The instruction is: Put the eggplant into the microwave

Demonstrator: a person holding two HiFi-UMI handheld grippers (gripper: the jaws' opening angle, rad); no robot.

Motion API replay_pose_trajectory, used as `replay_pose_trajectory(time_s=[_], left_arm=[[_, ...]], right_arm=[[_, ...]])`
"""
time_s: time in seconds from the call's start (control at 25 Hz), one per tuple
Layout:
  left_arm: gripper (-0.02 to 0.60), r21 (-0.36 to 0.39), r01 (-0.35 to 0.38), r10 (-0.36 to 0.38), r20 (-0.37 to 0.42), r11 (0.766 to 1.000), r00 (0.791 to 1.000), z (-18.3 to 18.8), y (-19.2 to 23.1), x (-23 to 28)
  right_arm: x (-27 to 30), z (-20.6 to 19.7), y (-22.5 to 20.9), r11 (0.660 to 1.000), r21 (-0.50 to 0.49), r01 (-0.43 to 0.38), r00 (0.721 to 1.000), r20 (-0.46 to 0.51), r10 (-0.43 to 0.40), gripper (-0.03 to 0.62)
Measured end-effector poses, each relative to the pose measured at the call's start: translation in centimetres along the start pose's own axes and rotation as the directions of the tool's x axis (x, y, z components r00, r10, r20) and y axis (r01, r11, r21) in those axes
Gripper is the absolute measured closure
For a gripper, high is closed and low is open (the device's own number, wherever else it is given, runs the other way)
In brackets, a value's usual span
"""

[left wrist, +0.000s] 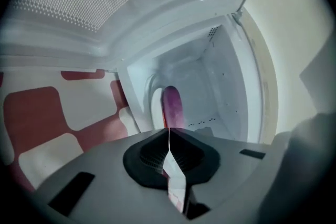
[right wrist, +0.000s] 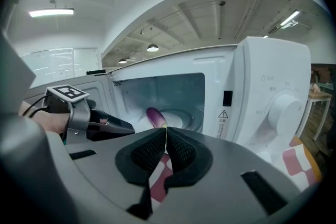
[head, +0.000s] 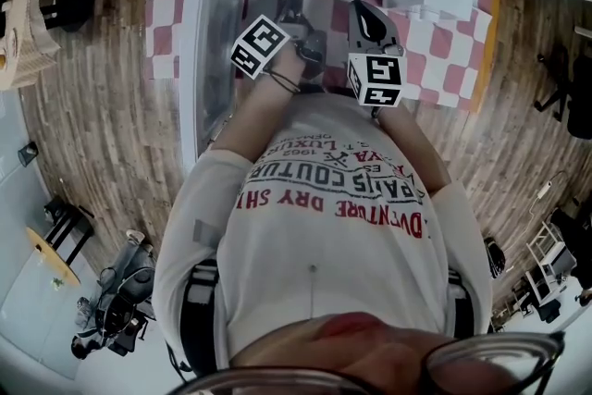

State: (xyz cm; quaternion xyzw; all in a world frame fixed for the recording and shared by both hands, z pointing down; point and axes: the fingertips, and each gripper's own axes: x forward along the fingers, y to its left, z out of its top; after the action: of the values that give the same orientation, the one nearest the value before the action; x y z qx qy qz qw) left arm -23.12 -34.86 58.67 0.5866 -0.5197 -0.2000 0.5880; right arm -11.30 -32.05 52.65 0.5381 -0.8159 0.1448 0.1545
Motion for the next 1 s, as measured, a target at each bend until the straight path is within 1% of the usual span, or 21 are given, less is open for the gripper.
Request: replay_pose_trajectory(time_s=[0.04, 0.12, 0.2, 0.28, 0.32, 0.36, 0.4, 0.44, 0.48, 0.52, 0.6, 0.68, 0.76, 0.8, 0.84, 0.88, 0.92, 1.0], left_arm=[[0.552, 0.025, 0.009, -0.009, -0.006, 1.000, 1.000, -0.1, -0.5, -0.4], [0.555, 0.097, 0.031, -0.028, -0.027, 0.995, 0.999, -0.5, -1.7, -1.2], [0.555, 0.184, 0.058, -0.051, -0.046, 0.981, 0.998, -0.7, -3.1, -2.2], [0.555, 0.284, 0.087, -0.076, -0.046, 0.955, 0.996, -0.6, -4.4, -3.3], [0.555, 0.348, 0.097, -0.089, -0.040, 0.932, 0.995, -0.5, -5.2, -3.9], [0.555, 0.423, 0.104, -0.100, -0.031, 0.900, 0.994, -0.4, -6.0, -4.4], [0.555, 0.504, 0.109, -0.115, -0.019, 0.857, 0.993, -0.2, -6.9, -5.0], [0.555, 0.583, 0.115, -0.138, -0.005, 0.804, 0.990, 0.0, -8.0, -5.7], [0.555, 0.654, 0.121, -0.167, 0.009, 0.747, 0.986, 0.2, -9.2, -6.4], [0.555, 0.714, 0.128, -0.202, 0.020, 0.689, 0.979, 0.4, -10.4, -7.1], [0.555, 0.800, 0.137, -0.268, 0.031, 0.585, 0.963, 0.5, -12.8, -8.4], [0.555, 0.861, 0.133, -0.314, 0.033, 0.491, 0.949, 0.3, -14.9, -9.4], [0.555, 0.912, 0.112, -0.340, 0.031, 0.394, 0.940, -0.2, -16.4, -10.1], [0.555, 0.931, 0.100, -0.345, 0.030, 0.351, 0.938, -0.5, -17.0, -10.3], [0.555, 0.944, 0.088, -0.344, 0.029, 0.319, 0.938, -0.7, -17.4, -10.4], [0.555, 0.951, 0.078, -0.339, 0.029, 0.298, 0.940, -0.8, -17.7, -10.4], [0.555, 0.956, 0.070, -0.331, 0.030, 0.286, 0.943, -1.0, -18.0, -10.4], [0.555, 0.960, 0.061, -0.322, 0.031, 0.272, 0.946, -1.2, -18.3, -10.3]], right_arm=[[-0.2, 0.2, 0.1, 1.000, -0.005, -0.004, 1.000, 0.005, 0.004, 0.566], [-0.5, 0.6, 0.1, 1.000, -0.013, -0.008, 1.000, 0.016, 0.008, 0.566], [-1.0, 1.1, -0.1, 1.000, -0.018, -0.008, 0.999, 0.031, 0.009, 0.566], [-1.5, 1.5, -0.3, 1.000, -0.023, -0.009, 0.999, 0.046, 0.010, 0.566], [-1.8, 1.7, -0.4, 1.000, -0.025, -0.010, 0.999, 0.052, 0.011, 0.566], [-2.0, 2.0, -0.4, 1.000, -0.028, -0.012, 0.998, 0.059, 0.013, 0.566], [-2.3, 2.3, -0.4, 0.999, -0.032, -0.014, 0.998, 0.066, 0.016, 0.566], [-2.5, 2.7, -0.4, 0.999, -0.036, -0.017, 0.997, 0.075, 0.020, 0.566], [-2.8, 3.2, -0.3, 0.999, -0.040, -0.021, 0.996, 0.088, 0.025, 0.566], [-3.1, 3.7, -0.2, 0.999, -0.043, -0.025, 0.994, 0.103, 0.029, 0.566], [-3.7, 4.9, 0.0, 0.998, -0.048, -0.031, 0.990, 0.138, 0.038, 0.566], [-4.4, 6.3, 0.2, 0.998, -0.058, -0.035, 0.983, 0.176, 0.044, 0.566], [-5.1, 7.6, 0.3, 0.997, -0.071, -0.035, 0.977, 0.210, 0.049, 0.568], [-5.5, 8.2, 0.4, 0.996, -0.077, -0.035, 0.973, 0.224, 0.052, 0.566], [-5.9, 8.7, 0.4, 0.996, -0.081, -0.036, 0.970, 0.237, 0.054, 0.568], [-6.2, 9.2, 0.5, 0.996, -0.086, -0.037, 0.967, 0.248, 0.057, 0.568], [-6.4, 9.6, 0.5, 0.995, -0.092, -0.038, 0.965, 0.256, 0.060, 0.568], [-6.9, 10.0, 0.5, 0.994, -0.105, -0.040, 0.962, 0.266, 0.066, 0.568]])
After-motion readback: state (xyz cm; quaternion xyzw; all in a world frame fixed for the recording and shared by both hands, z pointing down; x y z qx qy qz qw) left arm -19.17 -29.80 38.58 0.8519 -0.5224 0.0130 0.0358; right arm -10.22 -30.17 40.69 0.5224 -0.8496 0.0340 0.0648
